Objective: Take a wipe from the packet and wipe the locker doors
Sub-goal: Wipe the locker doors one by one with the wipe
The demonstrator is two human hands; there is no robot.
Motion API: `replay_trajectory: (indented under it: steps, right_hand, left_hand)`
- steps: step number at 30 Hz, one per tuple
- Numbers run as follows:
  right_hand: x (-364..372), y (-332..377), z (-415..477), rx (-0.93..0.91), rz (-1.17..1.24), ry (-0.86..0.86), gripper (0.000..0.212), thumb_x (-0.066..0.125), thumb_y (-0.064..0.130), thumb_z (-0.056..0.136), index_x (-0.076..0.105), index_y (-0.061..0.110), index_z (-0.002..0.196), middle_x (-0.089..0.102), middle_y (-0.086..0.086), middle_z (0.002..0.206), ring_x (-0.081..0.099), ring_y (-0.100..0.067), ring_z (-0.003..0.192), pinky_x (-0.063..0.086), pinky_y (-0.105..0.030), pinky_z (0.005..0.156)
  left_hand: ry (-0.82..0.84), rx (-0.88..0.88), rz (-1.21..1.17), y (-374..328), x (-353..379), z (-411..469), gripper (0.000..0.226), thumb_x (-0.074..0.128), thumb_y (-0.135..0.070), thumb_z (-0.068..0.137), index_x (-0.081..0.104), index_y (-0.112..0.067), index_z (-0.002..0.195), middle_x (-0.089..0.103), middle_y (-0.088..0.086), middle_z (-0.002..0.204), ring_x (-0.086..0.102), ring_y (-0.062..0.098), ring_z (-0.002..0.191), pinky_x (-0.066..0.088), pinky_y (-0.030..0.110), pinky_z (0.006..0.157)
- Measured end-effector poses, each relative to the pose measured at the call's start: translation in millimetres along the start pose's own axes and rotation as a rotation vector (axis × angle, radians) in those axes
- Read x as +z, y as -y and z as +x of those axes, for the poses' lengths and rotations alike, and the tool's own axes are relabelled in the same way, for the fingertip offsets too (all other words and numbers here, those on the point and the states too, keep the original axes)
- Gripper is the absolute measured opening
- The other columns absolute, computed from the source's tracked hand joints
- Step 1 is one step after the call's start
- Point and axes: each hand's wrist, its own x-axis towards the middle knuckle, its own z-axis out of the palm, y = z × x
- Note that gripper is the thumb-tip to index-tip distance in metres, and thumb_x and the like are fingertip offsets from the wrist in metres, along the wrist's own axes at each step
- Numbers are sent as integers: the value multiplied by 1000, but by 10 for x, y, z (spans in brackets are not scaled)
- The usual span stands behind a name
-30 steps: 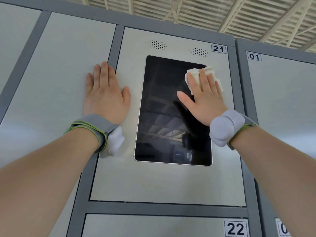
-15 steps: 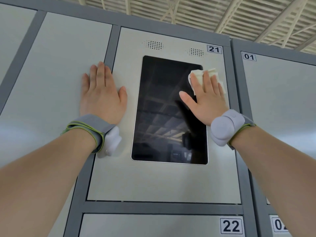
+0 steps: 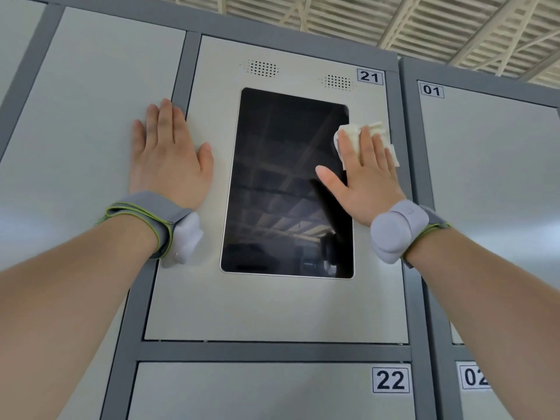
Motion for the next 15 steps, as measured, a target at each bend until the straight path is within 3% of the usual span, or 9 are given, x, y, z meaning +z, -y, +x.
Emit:
replay_trajectory:
  steps: [8,15]
  right_hand:
    - [-111,-102,292,119,36,38,70,21,64,92,2,30,151,-9,-10,158,-10,-30,145,-6,-39,117]
    - [-33,-124,-91,19,41,35,73,20,65,89,1,29,150,-10,-10,158,-12,-30,145,-7,-39,116]
  left_hand:
    - [-8,5,-11,11,24,-10,62,36,-25,98,14,7,146,11,21,156,6,33,145,0,43,117]
    - [-8,12,-3,23,24,9,62,39,-24,98,15,9,145,12,23,155,8,35,144,2,43,116]
